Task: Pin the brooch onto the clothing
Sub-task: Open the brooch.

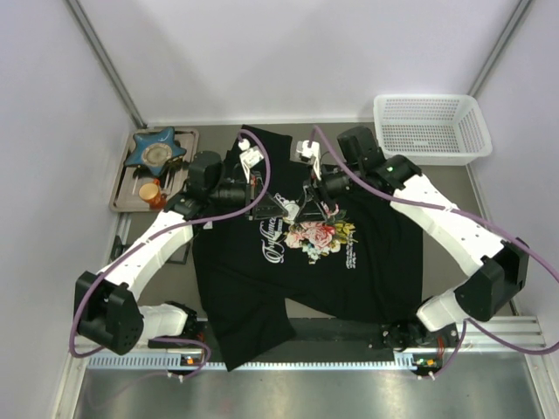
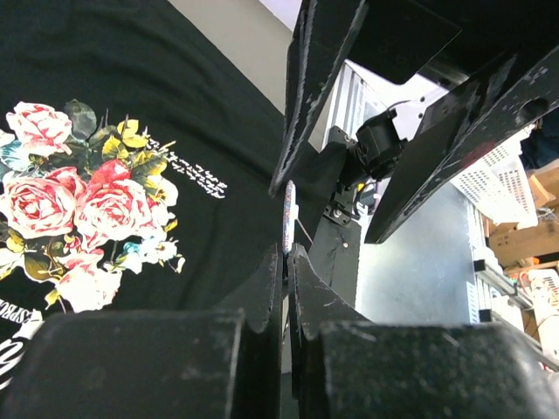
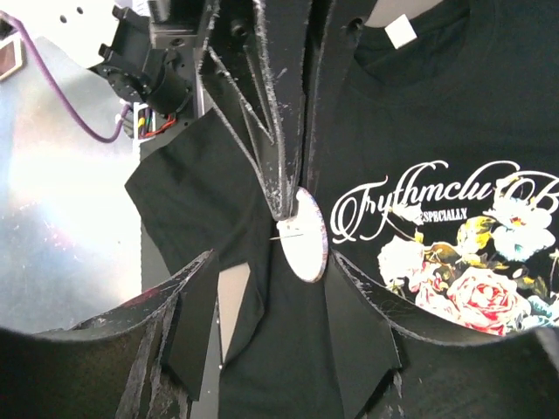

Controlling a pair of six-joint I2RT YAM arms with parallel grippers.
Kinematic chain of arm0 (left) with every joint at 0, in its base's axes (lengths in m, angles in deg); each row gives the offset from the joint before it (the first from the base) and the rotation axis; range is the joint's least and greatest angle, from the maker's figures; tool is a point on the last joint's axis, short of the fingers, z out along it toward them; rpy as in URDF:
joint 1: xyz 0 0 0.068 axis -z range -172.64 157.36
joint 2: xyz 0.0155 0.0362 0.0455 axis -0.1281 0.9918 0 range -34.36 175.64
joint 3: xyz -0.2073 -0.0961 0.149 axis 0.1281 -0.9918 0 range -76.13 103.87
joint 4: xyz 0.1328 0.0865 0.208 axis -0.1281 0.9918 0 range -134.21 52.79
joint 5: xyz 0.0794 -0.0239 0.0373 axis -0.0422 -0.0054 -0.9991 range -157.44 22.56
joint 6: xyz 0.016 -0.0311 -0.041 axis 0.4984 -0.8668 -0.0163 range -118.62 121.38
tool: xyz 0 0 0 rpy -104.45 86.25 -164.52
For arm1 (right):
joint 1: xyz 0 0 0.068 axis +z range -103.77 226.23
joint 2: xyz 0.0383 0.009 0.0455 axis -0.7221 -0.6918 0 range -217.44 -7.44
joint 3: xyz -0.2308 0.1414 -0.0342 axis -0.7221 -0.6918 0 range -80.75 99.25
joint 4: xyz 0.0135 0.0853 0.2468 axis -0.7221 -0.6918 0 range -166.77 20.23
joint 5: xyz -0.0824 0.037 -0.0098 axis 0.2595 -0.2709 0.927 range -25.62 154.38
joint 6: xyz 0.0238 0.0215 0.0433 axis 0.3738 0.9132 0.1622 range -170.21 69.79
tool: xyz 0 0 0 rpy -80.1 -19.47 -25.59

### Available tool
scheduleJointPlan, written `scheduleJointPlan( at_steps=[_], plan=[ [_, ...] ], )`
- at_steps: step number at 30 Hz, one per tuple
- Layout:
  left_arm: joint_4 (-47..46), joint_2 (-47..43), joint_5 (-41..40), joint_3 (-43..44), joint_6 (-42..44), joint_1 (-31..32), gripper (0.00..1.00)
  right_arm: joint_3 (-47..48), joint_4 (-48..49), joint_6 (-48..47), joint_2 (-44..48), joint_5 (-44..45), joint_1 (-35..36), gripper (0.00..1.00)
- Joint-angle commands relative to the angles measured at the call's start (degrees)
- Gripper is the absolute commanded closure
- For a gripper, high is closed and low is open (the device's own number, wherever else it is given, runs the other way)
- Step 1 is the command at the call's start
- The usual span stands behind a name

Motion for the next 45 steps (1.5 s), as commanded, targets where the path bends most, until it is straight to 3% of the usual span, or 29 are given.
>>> scheduleJointPlan(
  at_steps=[1, 5, 9, 16, 21, 26, 28, 29, 30, 33, 38, 39, 43, 45],
  plan=[
    [2.81, -0.66, 2.33, 2.57, 5.32, -0.22, 1.0, -1.04, -1.26, -6.12, 4.28, -3.72, -0.87, 0.48],
    [1.51, -0.49, 4.17, 2.57, 4.72, -0.22, 1.0, -1.57, -1.43, -7.55, 4.29, -1.78, -0.79, 0.49],
    [-2.71, 0.39, 7.6, 2.39, -1.25, -0.22, 1.0, -1.31, -1.17, -8.08, 3.06, -0.29, -0.52, 0.61],
    [-1.67, 2.32, 8.39, 4.06, -3.64, -0.22, 1.0, -1.48, 1.72, -7.47, 2.62, 2.53, 1.24, 0.64],
    [-0.61, 2.5, 8.48, 4.76, -2.85, -0.22, 1.0, -1.31, 2.79, -4.92, 1.74, 0.16, 1.15, 0.97],
    [-1.83, 2.5, 7.6, 5.38, -5.03, -0.83, 1.0, -0.95, 4.97, 0.35, -0.11, -4.24, 1.24, 1.0],
    [-4.63, 2.68, 7.69, 5.12, -6.62, -1.97, 0.99, -1.48, 7.52, 4.74, -0.19, -4.5, 0.54, 1.0],
    [-4.83, 2.59, 7.43, 5.12, -7.41, -2.41, 0.92, -2.27, 10.92, 6.58, -0.11, -4.77, 0.1, 1.0],
    [-5.09, 2.59, 6.73, 5.03, -7.85, -3.03, 0.76, -2.71, 13.05, 11.39, -0.11, -5.2, -0.52, 1.0],
    [-9.38, 1.98, 5.67, 3.89, -12.06, -6.45, 0.52, -4.2, 21.38, 22.46, -0.28, -6.87, -3.76, 1.0],
    [-24.21, -0.66, 1.02, -2.43, -23.38, -12.61, 0.41, -9.98, 39.58, 41.54, -0.37, -10.12, -7.9, 1.0],
    [-26.17, -0.92, 0.31, -3.14, -24.54, -12.7, 0.41, -11.14, 47.01, 48.28, -0.37, -10.91, -7.99, 1.0],
    [-39.08, -1.36, -1.71, -7.44, -33.32, -12.44, 0.44, -16.24, 59.52, 59.67, 0.15, -10.22, -8.26, 1.0],
    [-39.9, -1.63, -2.41, -7.63, -33.43, -11.83, 0.44, -19.58, 64.55, 66.08, 0.51, -9.08, -8.34, 1.0]
  ],
)
